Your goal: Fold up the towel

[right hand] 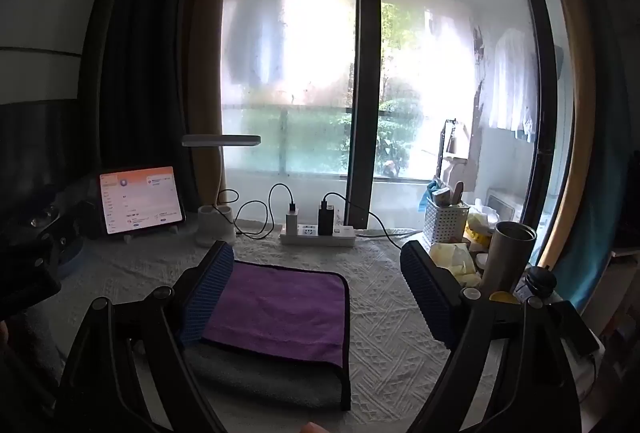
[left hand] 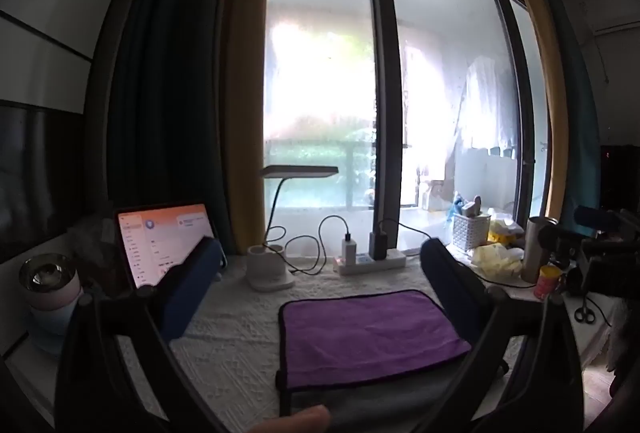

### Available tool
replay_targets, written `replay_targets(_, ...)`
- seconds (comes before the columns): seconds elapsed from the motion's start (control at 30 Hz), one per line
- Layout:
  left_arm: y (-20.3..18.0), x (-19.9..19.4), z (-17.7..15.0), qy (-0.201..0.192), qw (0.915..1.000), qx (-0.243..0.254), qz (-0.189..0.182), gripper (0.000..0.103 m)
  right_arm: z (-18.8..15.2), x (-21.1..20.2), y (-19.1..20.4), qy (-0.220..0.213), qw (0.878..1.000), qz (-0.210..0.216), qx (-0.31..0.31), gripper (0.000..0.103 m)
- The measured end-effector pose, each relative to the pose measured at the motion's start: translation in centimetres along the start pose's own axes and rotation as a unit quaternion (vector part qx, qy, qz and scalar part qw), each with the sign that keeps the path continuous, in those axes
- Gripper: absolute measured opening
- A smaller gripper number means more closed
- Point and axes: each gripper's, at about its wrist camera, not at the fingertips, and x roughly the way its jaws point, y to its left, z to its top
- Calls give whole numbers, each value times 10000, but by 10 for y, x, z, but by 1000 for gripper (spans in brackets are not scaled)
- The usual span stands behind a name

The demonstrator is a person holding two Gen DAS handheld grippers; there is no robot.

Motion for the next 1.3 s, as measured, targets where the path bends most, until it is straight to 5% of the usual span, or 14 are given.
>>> replay_targets(0.3,5,-24,0,198,9995,-64,-220,101,-3,4,-8,88,9999,56,92,88)
replay_targets(0.37,0,12,-1,325,9994,57,29,101,-1,3,-5,70,9999,60,123,88)
replay_targets(1.3,-1,12,-2,464,9987,-45,-198,101,-7,8,-5,133,9997,125,174,88)
